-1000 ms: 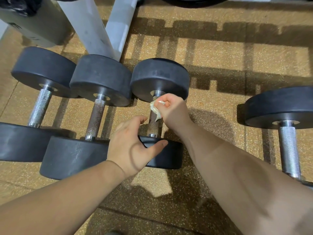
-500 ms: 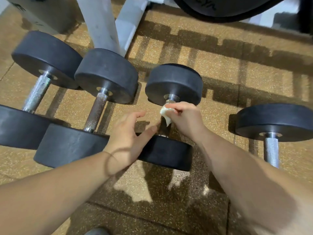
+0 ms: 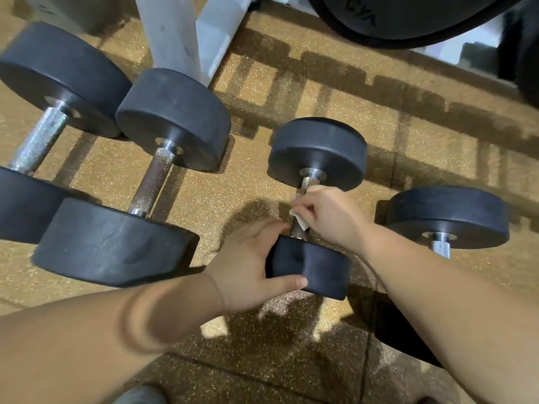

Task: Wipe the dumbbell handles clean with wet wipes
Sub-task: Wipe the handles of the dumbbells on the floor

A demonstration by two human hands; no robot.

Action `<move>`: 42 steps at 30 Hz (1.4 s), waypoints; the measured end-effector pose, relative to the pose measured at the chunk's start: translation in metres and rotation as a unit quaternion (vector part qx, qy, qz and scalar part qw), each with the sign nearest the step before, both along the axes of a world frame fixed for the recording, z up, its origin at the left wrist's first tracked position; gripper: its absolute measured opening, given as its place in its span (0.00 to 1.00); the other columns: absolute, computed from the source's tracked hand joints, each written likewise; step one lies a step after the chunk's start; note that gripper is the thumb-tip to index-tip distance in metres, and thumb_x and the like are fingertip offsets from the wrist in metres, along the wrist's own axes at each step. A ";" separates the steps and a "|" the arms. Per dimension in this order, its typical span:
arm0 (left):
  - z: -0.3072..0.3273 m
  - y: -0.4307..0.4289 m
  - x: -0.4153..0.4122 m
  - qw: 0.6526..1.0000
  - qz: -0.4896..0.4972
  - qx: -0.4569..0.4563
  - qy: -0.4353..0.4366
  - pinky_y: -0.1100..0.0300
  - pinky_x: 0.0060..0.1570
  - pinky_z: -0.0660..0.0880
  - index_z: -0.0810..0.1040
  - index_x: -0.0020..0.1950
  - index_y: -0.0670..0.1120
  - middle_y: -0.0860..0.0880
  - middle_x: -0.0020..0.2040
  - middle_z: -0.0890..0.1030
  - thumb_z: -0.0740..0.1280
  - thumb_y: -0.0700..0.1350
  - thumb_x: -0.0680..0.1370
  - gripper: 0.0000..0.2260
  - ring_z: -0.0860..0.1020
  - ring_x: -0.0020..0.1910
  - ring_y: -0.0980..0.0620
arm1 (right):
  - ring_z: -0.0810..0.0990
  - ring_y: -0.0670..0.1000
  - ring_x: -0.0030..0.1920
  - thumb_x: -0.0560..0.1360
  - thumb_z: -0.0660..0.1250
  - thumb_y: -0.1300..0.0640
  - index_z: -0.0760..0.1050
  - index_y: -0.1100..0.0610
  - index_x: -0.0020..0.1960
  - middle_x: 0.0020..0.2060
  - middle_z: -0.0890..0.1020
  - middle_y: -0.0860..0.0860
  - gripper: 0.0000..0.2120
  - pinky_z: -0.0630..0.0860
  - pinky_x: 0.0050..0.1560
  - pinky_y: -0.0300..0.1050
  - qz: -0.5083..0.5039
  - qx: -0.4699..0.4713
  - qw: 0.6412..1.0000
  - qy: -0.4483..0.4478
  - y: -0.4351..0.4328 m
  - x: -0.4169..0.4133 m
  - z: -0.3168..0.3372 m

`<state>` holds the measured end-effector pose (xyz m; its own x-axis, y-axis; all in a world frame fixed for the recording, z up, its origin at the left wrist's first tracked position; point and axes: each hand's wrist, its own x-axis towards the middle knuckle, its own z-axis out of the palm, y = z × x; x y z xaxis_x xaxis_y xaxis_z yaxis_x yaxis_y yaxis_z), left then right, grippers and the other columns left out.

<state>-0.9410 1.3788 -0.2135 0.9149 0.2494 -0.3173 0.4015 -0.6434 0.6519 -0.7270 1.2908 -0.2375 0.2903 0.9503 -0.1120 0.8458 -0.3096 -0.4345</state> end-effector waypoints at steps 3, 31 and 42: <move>0.003 -0.011 0.005 0.999 -0.008 0.037 0.022 0.52 0.74 0.55 0.56 0.80 0.54 0.53 0.78 0.61 0.51 0.79 0.65 0.49 0.59 0.76 0.50 | 0.81 0.54 0.45 0.79 0.64 0.47 0.84 0.46 0.50 0.45 0.83 0.47 0.10 0.78 0.43 0.48 0.073 -0.075 0.993 -0.047 0.000 0.008 0.008; 0.008 0.030 -0.008 0.998 -0.039 0.039 0.004 0.56 0.69 0.66 0.65 0.78 0.47 0.49 0.72 0.72 0.59 0.77 0.67 0.48 0.70 0.69 0.49 | 0.81 0.47 0.46 0.79 0.66 0.51 0.85 0.49 0.48 0.45 0.86 0.46 0.09 0.78 0.50 0.47 -0.183 0.005 0.976 0.120 0.002 -0.013 0.003; 0.017 0.044 -0.016 0.992 -0.022 0.119 0.045 0.47 0.61 0.72 0.70 0.73 0.46 0.47 0.61 0.79 0.47 0.76 0.73 0.42 0.76 0.60 0.46 | 0.80 0.48 0.42 0.75 0.70 0.49 0.81 0.52 0.42 0.37 0.83 0.48 0.08 0.77 0.44 0.46 -0.195 -0.006 0.951 0.240 0.037 -0.045 0.034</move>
<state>-0.9570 1.4225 -0.1969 0.8972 0.2880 -0.3348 0.4195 -0.7927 0.4424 -0.7716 1.3277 -0.2032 0.5326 0.7787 -0.3316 0.3709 -0.5669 -0.7356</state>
